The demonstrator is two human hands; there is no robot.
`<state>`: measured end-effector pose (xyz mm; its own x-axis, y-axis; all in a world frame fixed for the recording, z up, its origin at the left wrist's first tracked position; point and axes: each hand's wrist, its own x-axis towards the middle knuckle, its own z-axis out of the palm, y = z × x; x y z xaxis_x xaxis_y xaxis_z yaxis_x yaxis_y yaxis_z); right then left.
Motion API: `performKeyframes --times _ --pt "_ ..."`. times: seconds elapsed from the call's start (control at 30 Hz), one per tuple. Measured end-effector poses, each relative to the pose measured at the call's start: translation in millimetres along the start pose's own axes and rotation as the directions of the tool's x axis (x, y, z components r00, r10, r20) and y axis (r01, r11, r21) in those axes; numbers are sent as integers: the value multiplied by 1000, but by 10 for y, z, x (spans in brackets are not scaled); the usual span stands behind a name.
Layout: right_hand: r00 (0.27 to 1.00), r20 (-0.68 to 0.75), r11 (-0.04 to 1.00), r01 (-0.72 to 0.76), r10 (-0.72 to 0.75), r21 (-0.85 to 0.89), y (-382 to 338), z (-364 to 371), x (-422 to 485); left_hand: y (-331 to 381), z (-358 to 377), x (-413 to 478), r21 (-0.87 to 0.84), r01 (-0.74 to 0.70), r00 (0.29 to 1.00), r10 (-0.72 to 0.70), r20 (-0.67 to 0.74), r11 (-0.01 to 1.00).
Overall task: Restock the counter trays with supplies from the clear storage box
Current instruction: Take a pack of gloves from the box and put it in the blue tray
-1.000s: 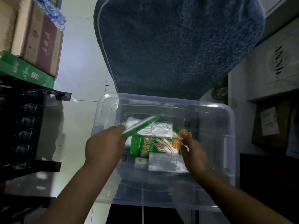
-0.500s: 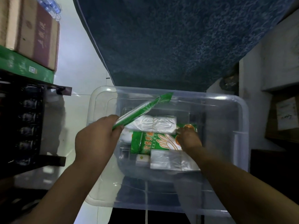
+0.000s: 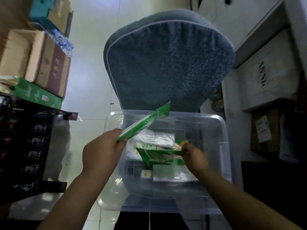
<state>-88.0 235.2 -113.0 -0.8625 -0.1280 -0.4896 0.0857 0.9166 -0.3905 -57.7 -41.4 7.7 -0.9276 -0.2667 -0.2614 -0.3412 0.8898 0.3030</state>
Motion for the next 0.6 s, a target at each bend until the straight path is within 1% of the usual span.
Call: performKeyframes --times 0.07,0.17,0.23,0.3,0.37,0.47,0.53,0.6 --pt "998 -57 1000 -4 4 12 -89 -224 -174 5 -156 -85 -7 -16 1000 15 -12 1000" --pt "978 -209 1000 9 -8 0 -242 -638 -510 14 -407 -247 -23 -47 998 46 -41 999" --pt "944 -329 998 -8 27 62 -345 -921 -775 16 -566 -350 -92 -42 997 36 -61 995" --pt "891 -439 981 -29 113 194 -464 -1166 -1061 18 -693 -426 -199 -14 998 1 -66 980" --pt "831 -511 928 -16 220 373 -602 -1372 -1323 36 -776 -461 -315 -1 998 -17 -56 949" --pt "750 -565 801 79 345 594 -829 -1582 -1638 117 -801 -470 -466 -28 1000 19 -23 885" --pt "722 -572 706 166 388 688 -985 -1662 -1816 243 -789 -482 -600 -12 999 38 30 800" --pt "711 -570 612 249 411 751 -1115 -1708 -1972 412 -772 -517 -737 35 994 49 92 675"
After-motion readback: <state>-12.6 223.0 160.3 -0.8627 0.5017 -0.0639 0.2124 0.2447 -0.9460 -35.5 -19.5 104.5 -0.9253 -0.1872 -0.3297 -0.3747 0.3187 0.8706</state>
